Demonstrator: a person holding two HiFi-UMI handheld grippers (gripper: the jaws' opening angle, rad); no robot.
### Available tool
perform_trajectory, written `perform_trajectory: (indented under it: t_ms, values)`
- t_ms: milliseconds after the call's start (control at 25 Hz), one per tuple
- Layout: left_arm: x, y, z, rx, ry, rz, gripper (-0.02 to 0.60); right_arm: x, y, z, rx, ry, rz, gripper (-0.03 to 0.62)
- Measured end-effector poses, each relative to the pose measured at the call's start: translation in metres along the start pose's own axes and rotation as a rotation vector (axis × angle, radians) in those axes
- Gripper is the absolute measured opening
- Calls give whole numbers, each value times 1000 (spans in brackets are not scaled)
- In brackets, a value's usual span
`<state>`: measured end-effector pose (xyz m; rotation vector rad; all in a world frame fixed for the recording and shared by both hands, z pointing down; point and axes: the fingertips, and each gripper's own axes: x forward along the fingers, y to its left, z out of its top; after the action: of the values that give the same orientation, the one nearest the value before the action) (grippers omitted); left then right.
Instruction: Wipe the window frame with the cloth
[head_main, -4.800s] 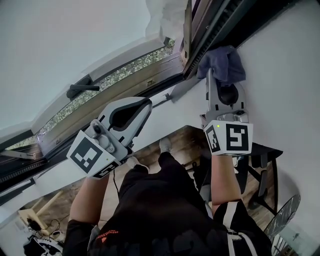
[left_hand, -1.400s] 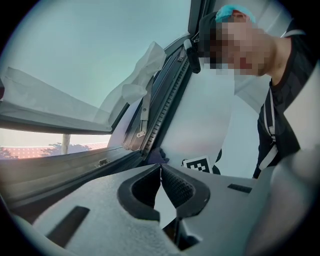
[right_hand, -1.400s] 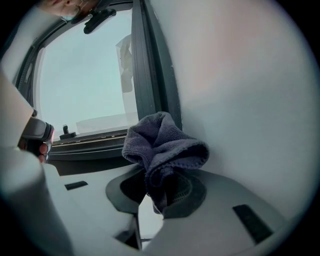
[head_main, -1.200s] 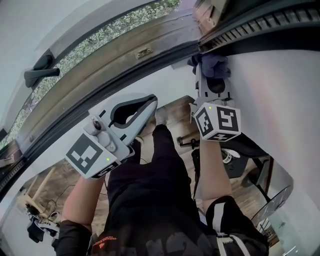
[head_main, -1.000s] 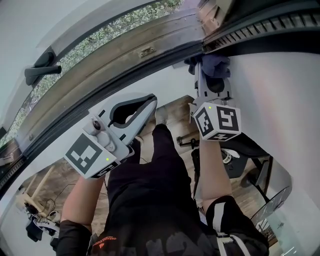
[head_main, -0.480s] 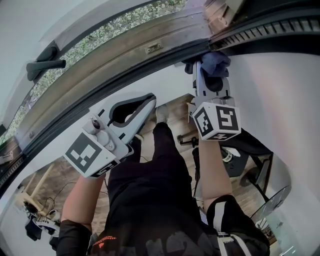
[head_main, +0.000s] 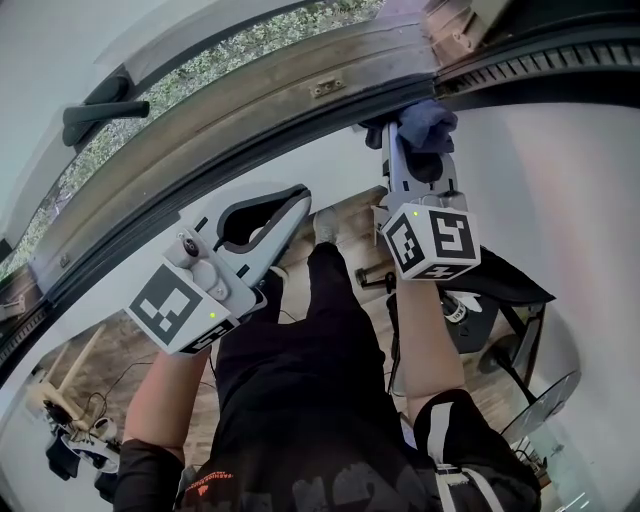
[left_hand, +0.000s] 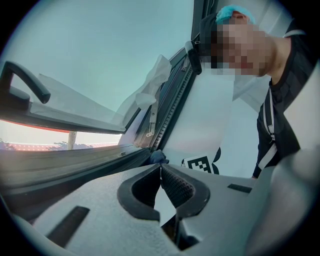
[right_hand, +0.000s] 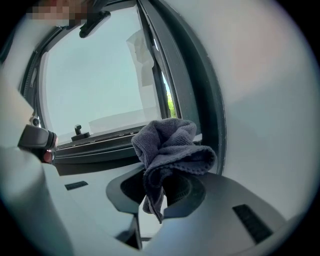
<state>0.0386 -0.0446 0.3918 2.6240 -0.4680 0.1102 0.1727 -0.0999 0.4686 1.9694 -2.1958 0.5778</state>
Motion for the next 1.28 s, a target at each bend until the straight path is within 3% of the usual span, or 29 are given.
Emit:
perform_trajectory:
  t_ms: [1280]
  values:
    - [-80, 5, 4, 3, -63, 50, 26, -7, 88, -19, -13, 41, 69, 54]
